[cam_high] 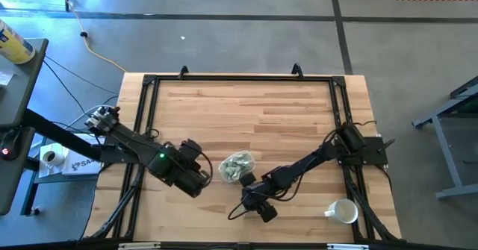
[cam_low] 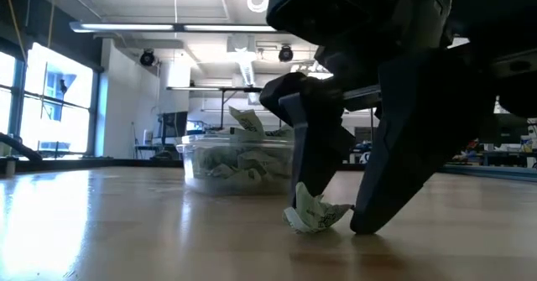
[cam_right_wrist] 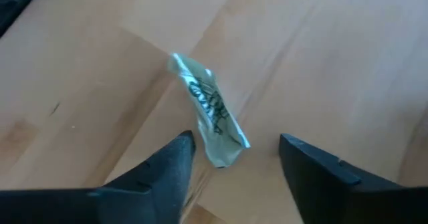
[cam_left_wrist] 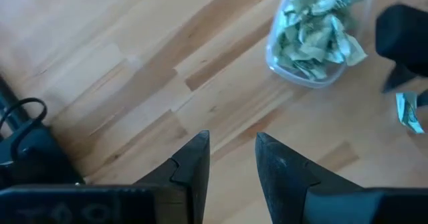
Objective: Pick and place Stevia / Truvia into bins
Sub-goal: Put the green stevia packet into the transparent bin
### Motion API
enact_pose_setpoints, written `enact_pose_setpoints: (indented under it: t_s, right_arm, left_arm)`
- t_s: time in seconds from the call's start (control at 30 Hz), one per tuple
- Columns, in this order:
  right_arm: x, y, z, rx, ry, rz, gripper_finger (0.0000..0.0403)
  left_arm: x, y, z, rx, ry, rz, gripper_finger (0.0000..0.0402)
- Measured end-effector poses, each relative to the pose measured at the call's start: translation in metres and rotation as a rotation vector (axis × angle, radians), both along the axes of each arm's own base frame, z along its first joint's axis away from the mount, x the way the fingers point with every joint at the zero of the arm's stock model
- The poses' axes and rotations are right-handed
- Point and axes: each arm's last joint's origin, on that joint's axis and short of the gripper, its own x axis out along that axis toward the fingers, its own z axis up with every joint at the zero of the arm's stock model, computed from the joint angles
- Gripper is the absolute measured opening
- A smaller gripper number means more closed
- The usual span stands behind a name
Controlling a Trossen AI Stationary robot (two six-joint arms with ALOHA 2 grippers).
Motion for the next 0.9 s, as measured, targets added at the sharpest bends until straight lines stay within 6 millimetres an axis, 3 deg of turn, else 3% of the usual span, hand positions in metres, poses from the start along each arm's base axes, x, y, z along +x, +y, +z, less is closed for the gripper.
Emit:
enact_pose_setpoints:
  t_s: [0.37, 0.53, 0.73, 0.9]
  right_arm:
    - [0.003, -0.009, 0.000, 0.060, 0.033, -0.012, 0.0012]
    - [0.003, -0.030, 0.020, -0.004, 0.015, -0.208, 0.0009]
    - [-0.004, -0.068, 0.081, -0.053, -0.099, -0.384, 0.0009]
    - [0.001, -0.113, 0.088, -0.009, -0.067, -0.483, 0.0004]
  left_arm:
    - [-0.044, 0.021, -0.005, -0.017, -0.062, 0.162, 0.0154]
    - [-0.060, 0.025, -0.020, -0.020, -0.043, 0.206, 0.0154]
    - [-0.065, 0.020, -0.048, -0.095, -0.126, 0.176, 0.0154]
    - [-0.062, 0.019, -0.075, -0.174, -0.264, 0.163, 0.0154]
